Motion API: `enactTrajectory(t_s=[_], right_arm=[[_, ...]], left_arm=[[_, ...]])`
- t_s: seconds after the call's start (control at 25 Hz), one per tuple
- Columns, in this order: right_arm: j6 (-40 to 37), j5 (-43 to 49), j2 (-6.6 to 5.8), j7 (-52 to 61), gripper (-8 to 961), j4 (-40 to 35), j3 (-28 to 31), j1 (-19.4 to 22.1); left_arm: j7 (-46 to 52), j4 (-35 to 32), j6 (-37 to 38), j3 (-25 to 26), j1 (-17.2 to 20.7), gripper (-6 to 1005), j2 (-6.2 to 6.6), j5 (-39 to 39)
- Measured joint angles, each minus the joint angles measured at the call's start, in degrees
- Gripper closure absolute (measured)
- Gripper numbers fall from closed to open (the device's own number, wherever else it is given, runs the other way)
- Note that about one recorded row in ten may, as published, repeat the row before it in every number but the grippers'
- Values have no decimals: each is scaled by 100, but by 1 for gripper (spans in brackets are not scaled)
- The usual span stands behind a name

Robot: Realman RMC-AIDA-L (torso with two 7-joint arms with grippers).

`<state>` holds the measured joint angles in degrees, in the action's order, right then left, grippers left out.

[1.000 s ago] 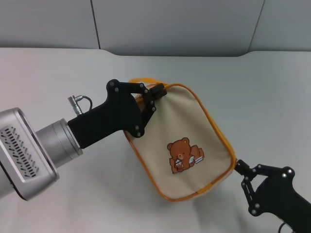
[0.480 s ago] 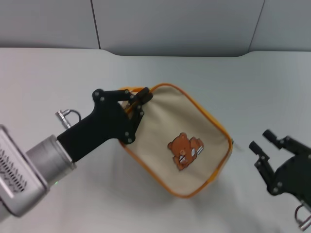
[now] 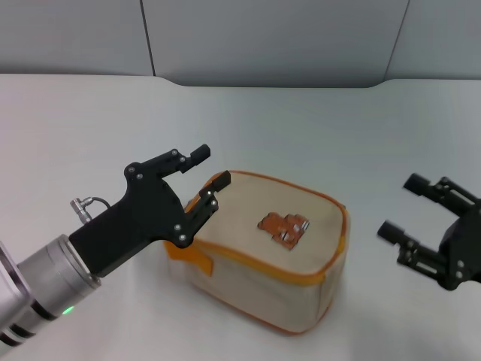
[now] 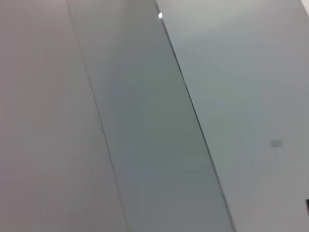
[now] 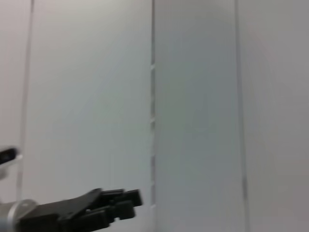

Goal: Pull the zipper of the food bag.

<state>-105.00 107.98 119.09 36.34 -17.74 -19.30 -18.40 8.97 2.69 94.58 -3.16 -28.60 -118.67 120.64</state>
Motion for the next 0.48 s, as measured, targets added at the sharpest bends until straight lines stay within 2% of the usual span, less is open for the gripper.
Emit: enactTrajectory(t_s=[0.04,0.08,0.28,0.36,0.48], right_arm=[[-10,33,-17,408,322,-293,-331,-76],[-10,33,-17,408,297,-293,-331,-76],[-95,425,-136,1235,170,-713,-1023,-326],[-117,617,-163,1320,170,-715,-1101,-423],[-126,775,-167,1371,171,-727,-1130,-513]], left_arm=[[258,-115,30,-75,-27,742,0,4],[492,-219,79,-170,-46,720,1,8],[2131,-1323,796,-1308,-46,608,2,21],[2637,-1789,1050,-1749,62,529,2,22],[3155,-2160,1145,-1942,196,411,1,24]])
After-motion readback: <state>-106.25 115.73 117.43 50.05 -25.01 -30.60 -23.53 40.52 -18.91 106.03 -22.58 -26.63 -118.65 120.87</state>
